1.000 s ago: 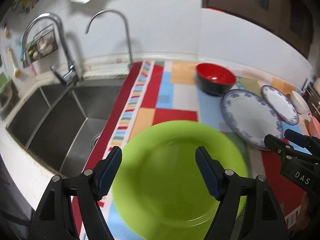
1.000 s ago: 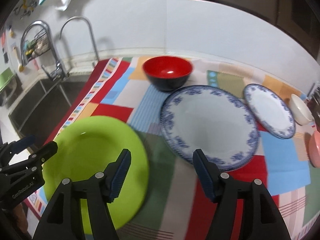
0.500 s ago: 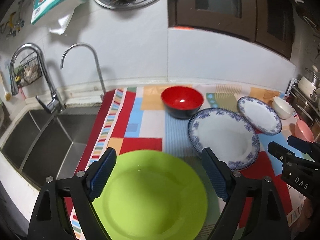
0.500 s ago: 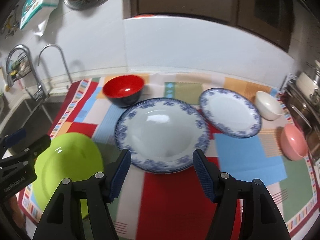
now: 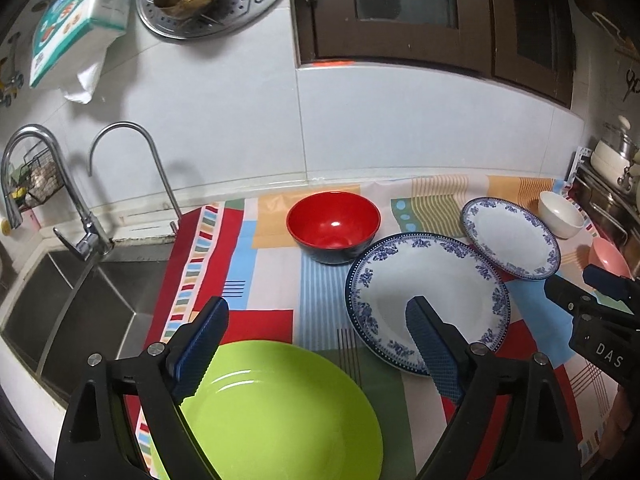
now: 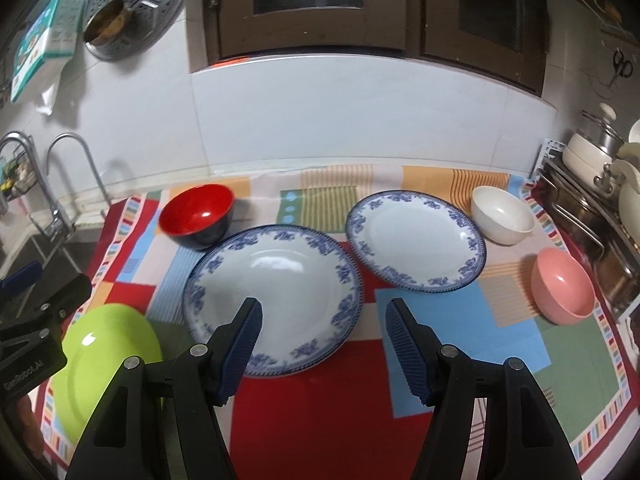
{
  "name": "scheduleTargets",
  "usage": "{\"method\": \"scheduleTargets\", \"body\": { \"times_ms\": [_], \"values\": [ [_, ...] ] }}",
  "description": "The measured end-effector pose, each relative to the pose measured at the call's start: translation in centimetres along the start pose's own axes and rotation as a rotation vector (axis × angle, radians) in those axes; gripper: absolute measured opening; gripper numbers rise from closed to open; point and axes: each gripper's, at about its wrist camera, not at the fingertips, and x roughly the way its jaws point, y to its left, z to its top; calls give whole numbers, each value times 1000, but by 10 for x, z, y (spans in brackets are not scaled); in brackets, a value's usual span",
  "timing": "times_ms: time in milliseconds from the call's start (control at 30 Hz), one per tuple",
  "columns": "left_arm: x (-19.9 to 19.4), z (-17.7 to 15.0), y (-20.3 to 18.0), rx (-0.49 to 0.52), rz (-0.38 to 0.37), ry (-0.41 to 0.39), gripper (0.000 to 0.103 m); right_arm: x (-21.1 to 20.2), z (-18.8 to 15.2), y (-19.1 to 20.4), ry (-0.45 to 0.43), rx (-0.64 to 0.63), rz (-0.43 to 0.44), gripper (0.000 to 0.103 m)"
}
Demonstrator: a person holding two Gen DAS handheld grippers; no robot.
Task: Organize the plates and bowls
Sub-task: 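Move both grippers to the rim of the large blue-rimmed white plate, then close both grippers on the blue-rimmed plate rim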
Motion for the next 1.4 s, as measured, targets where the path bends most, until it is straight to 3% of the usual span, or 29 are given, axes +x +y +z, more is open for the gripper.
{"method": "scheduleTargets", "body": {
  "times_ms": [600,1233,1400],
  "values": [
    [86,6,-19,34,-13,129,89,83,0,-22,128,52,-19,65],
    [168,2,-34,-15,-85,303,67,153,1,-29,225,70,8,64],
    [176,5,-37,-15,-103,319,60,163,2,-30,246,80,25,57]
  ]
}}
